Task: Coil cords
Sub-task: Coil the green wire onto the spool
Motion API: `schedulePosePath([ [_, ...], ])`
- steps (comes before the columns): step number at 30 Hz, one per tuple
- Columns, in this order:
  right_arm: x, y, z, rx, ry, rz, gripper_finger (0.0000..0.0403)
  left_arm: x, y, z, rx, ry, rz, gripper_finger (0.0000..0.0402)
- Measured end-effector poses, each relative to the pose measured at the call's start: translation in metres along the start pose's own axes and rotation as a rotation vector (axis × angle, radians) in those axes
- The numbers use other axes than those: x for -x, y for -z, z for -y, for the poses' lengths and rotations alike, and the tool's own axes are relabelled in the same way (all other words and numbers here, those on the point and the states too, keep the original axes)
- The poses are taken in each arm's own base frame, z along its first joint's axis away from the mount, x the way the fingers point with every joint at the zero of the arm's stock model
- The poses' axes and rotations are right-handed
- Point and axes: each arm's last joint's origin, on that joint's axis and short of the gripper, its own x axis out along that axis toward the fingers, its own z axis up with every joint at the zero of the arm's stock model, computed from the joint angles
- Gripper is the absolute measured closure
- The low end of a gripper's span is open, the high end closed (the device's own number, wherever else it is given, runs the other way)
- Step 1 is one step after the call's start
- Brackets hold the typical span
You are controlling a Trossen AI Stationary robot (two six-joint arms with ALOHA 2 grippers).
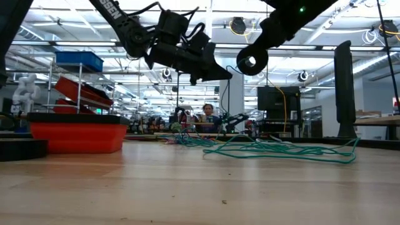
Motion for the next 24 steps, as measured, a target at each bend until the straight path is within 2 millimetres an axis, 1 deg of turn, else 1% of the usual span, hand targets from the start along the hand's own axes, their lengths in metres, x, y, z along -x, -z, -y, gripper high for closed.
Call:
schedulePosePath([
  [5,-0.005,0.002,0.0,0.003,0.007,-0.015,0.0403,0.001,0.0,0.001,0.008,-0.017,-0.017,0.04],
  [14,-0.021,0.005,-0.014,0.059,-0.038,-0.027,0.0403,0.001,0.003,-0.002,0.016,-0.068,-0.053,0.04],
  [18,-0.023,0.004,-0.015,0.063,-0.02,-0.024,0.0403,-0.002,-0.004,-0.003,0.022,-0.072,-0.093,0.04],
  [20,-0.025,0.003,-0.015,0.063,-0.005,-0.029,0.0403,-0.003,-0.009,-0.001,0.021,-0.067,-0.104,0.04],
  [24,-0.03,0.006,-0.018,0.079,0.024,-0.052,0.0403,-0.006,-0.018,0.001,0.015,-0.077,-0.135,0.04],
])
